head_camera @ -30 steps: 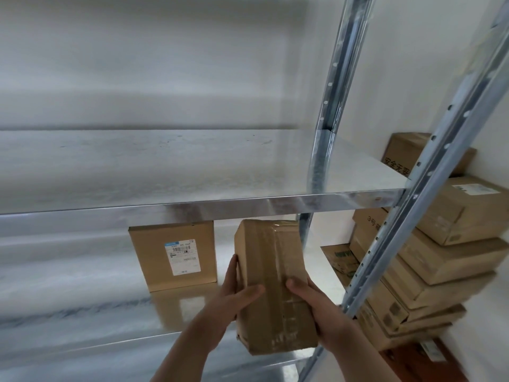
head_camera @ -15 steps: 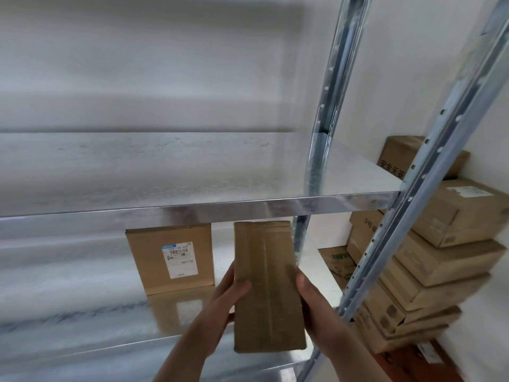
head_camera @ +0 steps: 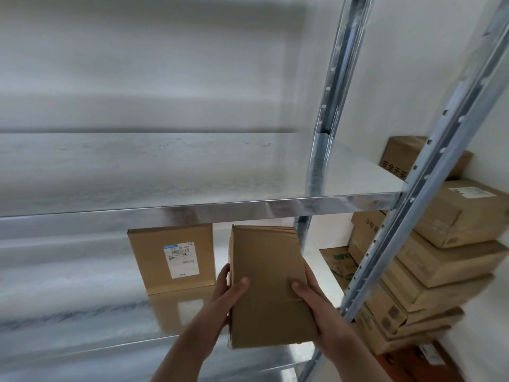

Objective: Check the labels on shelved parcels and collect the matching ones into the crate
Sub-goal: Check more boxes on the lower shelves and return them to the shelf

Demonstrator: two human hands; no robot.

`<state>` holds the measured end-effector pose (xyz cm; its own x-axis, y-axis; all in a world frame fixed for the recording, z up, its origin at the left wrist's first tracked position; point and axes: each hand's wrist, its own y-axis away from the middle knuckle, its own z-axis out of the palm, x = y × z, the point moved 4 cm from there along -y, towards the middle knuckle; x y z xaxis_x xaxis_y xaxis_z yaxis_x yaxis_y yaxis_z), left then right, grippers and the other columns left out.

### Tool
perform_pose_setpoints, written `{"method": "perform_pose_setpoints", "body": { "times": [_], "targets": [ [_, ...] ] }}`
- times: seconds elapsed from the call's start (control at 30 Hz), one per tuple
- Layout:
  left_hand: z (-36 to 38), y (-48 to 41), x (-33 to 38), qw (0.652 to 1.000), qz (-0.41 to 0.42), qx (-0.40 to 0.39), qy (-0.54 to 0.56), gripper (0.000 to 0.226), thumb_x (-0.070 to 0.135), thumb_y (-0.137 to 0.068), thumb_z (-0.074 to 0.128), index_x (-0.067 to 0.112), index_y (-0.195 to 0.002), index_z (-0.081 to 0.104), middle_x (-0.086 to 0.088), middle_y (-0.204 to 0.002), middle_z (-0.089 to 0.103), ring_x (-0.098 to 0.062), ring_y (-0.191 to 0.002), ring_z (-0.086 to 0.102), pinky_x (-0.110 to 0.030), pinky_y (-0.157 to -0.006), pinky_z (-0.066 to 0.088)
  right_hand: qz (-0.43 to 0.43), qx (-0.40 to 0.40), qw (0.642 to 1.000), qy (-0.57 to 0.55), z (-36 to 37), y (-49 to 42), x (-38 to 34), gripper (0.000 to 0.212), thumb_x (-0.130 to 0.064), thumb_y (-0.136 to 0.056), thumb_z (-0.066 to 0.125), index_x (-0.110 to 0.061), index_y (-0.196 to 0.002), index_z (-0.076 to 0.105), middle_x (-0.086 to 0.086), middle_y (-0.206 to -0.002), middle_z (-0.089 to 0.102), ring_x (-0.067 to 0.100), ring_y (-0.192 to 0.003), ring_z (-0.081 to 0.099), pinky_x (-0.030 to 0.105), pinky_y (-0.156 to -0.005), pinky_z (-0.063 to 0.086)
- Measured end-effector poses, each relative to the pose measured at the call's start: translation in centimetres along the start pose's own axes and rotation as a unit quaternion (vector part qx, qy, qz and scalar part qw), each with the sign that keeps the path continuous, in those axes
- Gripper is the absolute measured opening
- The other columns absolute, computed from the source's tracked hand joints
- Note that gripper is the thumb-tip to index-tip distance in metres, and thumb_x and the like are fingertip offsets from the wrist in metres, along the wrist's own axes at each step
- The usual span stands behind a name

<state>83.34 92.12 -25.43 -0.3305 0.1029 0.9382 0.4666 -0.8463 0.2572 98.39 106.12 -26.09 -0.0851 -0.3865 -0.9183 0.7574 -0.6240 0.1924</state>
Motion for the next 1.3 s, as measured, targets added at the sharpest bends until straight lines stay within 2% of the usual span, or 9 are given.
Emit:
{"method": "perform_pose_setpoints", "body": {
  "times": [0.2, 0.5, 0.6, 0.7, 0.8, 0.9, 0.97, 1.1, 1.3],
  "targets": [
    [-0.4, -0.1, -0.3, 1.000, -0.003, 0.001, 0.000, 0.072, 0.035, -0.078, 0.077, 0.041, -0.143, 0.049, -0.001, -0.127, 0.074, -0.029, -0.117, 0.071, -0.056, -0.106, 0.052, -0.002, 0.002, 1.000, 0.022, 0.1, -0.2, -0.3, 0.065, -0.036, -0.083, 0.076, -0.054, -0.141, 0.055, 0.002, -0.136, 0.070, 0.034, -0.115, 0.074, 0.058, -0.095, 0.060],
    [-0.6, -0.1, 0.0, 1.000, -0.020, 0.012, -0.018, 0.062, 0.039, -0.078, 0.077, 0.045, -0.136, 0.057, 0.004, -0.123, 0.075, -0.024, -0.115, 0.072, -0.057, -0.108, 0.050, -0.003, 0.008, 0.996, 0.089, 0.5, 0.3, -1.0, 0.059, -0.044, -0.088, 0.080, -0.048, -0.141, 0.056, -0.009, -0.128, 0.074, 0.023, -0.114, 0.074, 0.052, -0.101, 0.059],
    [-1.6, -0.3, 0.5, 0.996, -0.049, 0.015, -0.074, 0.058, 0.038, -0.072, 0.080, 0.041, -0.127, 0.064, 0.012, -0.114, 0.077, -0.019, -0.114, 0.070, -0.056, -0.111, 0.047, 0.014, 0.004, 0.991, 0.130, 0.6, 0.7, -1.9, 0.051, -0.058, -0.086, 0.066, -0.059, -0.135, 0.052, -0.021, -0.138, 0.065, 0.007, -0.123, 0.065, 0.039, -0.111, 0.050],
    [-2.3, -0.7, 0.3, 0.993, -0.048, 0.034, -0.107, 0.052, 0.012, -0.083, 0.080, 0.037, -0.127, 0.067, 0.010, -0.114, 0.077, -0.021, -0.113, 0.071, -0.054, -0.104, 0.054, 0.018, -0.015, 0.980, 0.196, 0.3, 1.0, -2.8, 0.048, -0.072, -0.088, 0.040, -0.067, -0.136, 0.038, -0.034, -0.142, 0.042, 0.004, -0.142, 0.037, 0.043, -0.121, 0.030],
    [-2.4, -0.4, 0.4, 0.993, -0.033, 0.046, -0.103, 0.062, -0.004, -0.087, 0.065, 0.040, -0.131, 0.066, 0.008, -0.122, 0.074, -0.023, -0.113, 0.071, -0.053, -0.098, 0.059, 0.051, -0.009, 0.973, 0.224, -0.5, 0.9, -2.7, 0.069, -0.084, -0.080, 0.035, -0.058, -0.144, 0.038, -0.020, -0.151, 0.045, 0.016, -0.146, 0.043, 0.046, -0.119, 0.041],
    [-2.6, -0.4, 0.4, 0.998, -0.024, 0.034, -0.050, 0.061, 0.013, -0.076, 0.060, 0.038, -0.132, 0.064, 0.001, -0.123, 0.074, -0.030, -0.119, 0.068, -0.062, -0.103, 0.052, 0.082, 0.002, 0.980, 0.180, -0.8, 0.6, -2.5, 0.068, -0.088, -0.075, 0.042, -0.062, -0.137, 0.046, -0.011, -0.145, 0.056, 0.024, -0.135, 0.056, 0.054, -0.102, 0.058],
    [-2.7, -0.4, 0.5, 0.999, -0.030, 0.038, 0.020, 0.045, 0.020, -0.088, 0.057, 0.031, -0.131, 0.064, -0.002, -0.122, 0.074, -0.033, -0.121, 0.066, -0.067, -0.104, 0.048, 0.086, 0.001, 0.986, 0.145, -0.8, 0.7, -2.5, 0.061, -0.084, -0.076, 0.046, -0.061, -0.133, 0.049, -0.010, -0.141, 0.057, 0.027, -0.131, 0.059, 0.054, -0.094, 0.062],
    [-2.0, -0.3, 0.9, 0.998, -0.019, 0.031, 0.053, 0.045, 0.041, -0.089, 0.065, 0.018, -0.127, 0.060, -0.011, -0.127, 0.069, -0.038, -0.121, 0.065, -0.062, -0.097, 0.053, 0.069, 0.008, 0.993, 0.101, -0.8, 0.3, -2.4, 0.066, -0.068, -0.082, 0.063, -0.035, -0.138, 0.053, 0.003, -0.135, 0.065, 0.032, -0.121, 0.068, 0.056, -0.091, 0.063],
    [-0.4, -0.3, 1.6, 0.999, 0.022, 0.039, -0.011, 0.078, 0.049, -0.059, 0.085, 0.062, -0.129, 0.054, 0.000, -0.125, 0.066, -0.025, -0.109, 0.072, -0.045, -0.080, 0.063, 0.065, 0.001, 0.994, 0.085, -0.2, -0.1, -2.0, 0.066, -0.044, -0.079, 0.085, -0.050, -0.138, 0.056, 0.004, -0.140, 0.060, 0.036, -0.125, 0.063, 0.054, -0.090, 0.063]
  ]
}}
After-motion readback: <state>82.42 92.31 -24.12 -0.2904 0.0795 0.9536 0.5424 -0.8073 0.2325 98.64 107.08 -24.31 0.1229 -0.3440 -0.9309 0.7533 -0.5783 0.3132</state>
